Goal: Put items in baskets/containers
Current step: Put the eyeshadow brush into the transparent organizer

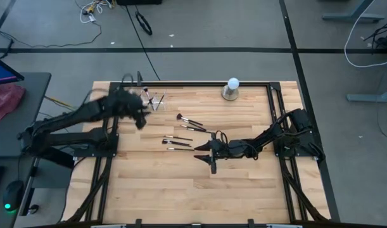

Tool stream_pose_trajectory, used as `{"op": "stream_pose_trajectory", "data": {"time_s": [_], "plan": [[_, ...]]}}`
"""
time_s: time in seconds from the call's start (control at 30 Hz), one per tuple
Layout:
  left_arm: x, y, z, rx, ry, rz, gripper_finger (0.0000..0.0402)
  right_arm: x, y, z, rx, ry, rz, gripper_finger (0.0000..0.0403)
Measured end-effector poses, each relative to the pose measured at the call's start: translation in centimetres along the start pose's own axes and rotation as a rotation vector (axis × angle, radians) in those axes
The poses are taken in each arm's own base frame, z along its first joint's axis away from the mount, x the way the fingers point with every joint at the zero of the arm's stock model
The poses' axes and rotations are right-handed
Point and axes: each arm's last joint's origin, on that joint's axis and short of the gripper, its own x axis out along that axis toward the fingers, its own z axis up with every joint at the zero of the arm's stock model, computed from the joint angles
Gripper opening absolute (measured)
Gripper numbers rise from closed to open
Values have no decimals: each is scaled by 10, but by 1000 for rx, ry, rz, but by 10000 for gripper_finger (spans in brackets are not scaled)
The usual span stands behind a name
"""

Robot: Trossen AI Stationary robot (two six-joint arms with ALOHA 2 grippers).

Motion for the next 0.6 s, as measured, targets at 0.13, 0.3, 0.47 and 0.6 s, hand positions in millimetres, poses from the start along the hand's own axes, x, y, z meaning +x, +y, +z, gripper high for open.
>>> {"op": "stream_pose_trajectory", "data": {"time_s": [0.13,0.3,0.47,0.6], "plan": [[18,-23,-42,-14,-104,-160,137,11,3,2,3,63,-17,174],[35,-49,-83,-24,-247,-386,130,44,8,20,-67,240,-84,174],[29,-66,-100,-29,-408,-503,124,83,-1,30,-152,341,-83,174],[20,-76,-100,-9,-488,-507,119,111,-11,21,-218,374,-43,174]]}}
